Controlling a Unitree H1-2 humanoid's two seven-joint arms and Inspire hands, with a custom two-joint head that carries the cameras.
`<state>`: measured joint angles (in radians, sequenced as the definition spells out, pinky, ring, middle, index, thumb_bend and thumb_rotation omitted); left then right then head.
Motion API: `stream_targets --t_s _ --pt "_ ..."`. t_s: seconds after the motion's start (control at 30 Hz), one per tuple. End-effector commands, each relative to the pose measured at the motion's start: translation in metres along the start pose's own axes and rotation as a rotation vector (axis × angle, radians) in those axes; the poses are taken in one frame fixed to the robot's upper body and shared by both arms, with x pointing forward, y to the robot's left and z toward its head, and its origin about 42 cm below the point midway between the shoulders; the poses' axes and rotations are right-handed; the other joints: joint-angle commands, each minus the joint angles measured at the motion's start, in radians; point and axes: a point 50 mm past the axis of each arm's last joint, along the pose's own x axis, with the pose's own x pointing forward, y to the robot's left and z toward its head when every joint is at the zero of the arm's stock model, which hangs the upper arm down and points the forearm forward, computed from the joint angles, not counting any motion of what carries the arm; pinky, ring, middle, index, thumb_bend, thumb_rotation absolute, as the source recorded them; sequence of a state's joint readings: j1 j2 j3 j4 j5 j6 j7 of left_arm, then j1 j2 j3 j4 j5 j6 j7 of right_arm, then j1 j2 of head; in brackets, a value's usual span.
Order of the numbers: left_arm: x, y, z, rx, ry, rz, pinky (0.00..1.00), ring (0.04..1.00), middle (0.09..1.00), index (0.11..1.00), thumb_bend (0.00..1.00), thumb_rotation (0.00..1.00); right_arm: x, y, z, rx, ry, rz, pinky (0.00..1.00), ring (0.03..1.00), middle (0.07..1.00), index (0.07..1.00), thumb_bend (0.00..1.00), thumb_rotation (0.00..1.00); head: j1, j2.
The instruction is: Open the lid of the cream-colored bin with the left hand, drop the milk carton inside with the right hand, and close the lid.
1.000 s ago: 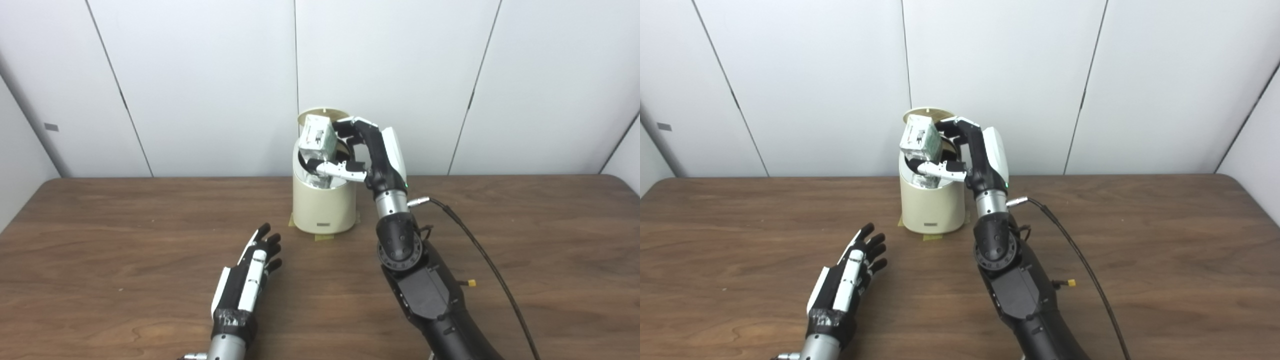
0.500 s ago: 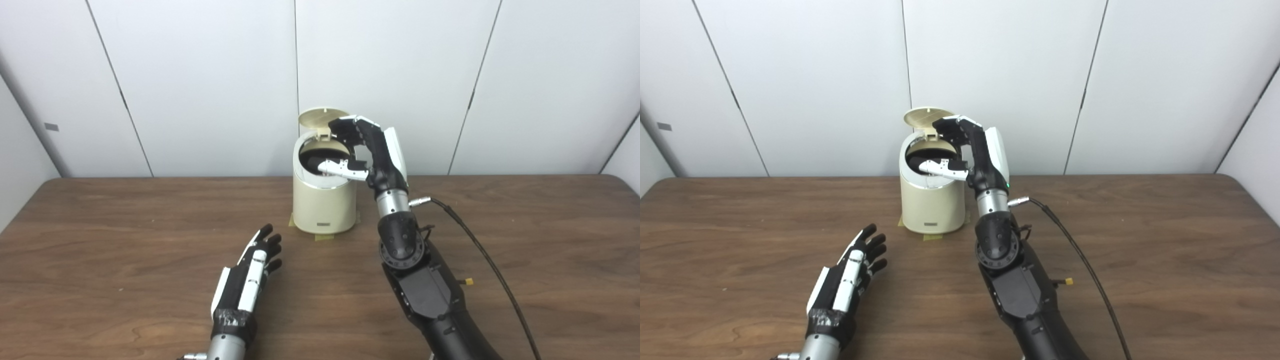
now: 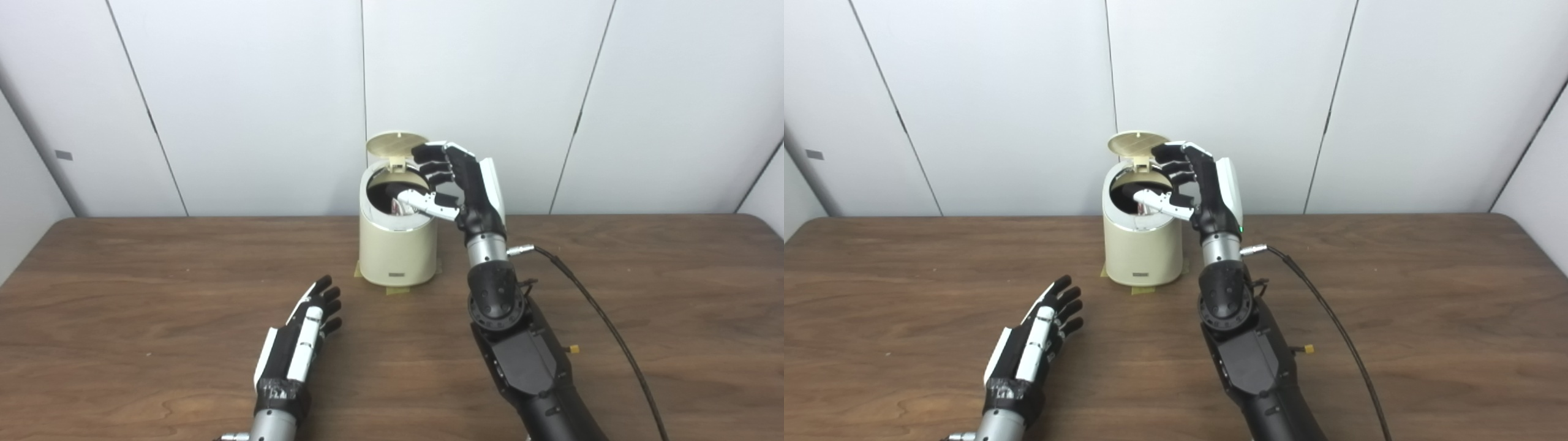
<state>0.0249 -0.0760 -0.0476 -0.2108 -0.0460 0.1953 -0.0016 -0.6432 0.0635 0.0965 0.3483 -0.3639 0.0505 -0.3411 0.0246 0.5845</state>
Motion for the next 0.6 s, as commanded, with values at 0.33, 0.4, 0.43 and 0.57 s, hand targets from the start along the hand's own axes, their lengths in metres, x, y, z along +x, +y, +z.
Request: stream_targets --t_s 0.33,0.4,0.43,0.57 --pt "0.035 0.013 0.038 -0.030 -0.112 0.000 0.92 0.931 0.934 0.953 0.40 0.93 -0.006 -0.037 0.013 0.055 0.059 0.016 0.55 0.660 0.721 0.742 0.42 0.55 -0.008 -0.013" --pt "0.044 0.015 0.047 -0.018 -0.127 0.004 0.91 0.926 0.930 0.949 0.40 0.94 -0.012 -0.043 0.010 0.096 0.082 0.022 0.57 0.677 0.732 0.750 0.43 0.57 -0.007 -0.015" --pt "0.048 0.017 0.051 -0.011 -0.135 0.004 0.91 0.926 0.928 0.945 0.40 0.94 -0.015 -0.046 0.009 0.115 0.090 0.025 0.58 0.689 0.740 0.754 0.44 0.59 -0.005 -0.016" --pt "0.068 0.024 0.066 0.023 -0.157 -0.006 0.91 0.933 0.938 0.948 0.41 0.95 -0.028 -0.055 0.003 0.181 0.121 0.043 0.62 0.724 0.764 0.767 0.42 0.65 -0.004 -0.020"
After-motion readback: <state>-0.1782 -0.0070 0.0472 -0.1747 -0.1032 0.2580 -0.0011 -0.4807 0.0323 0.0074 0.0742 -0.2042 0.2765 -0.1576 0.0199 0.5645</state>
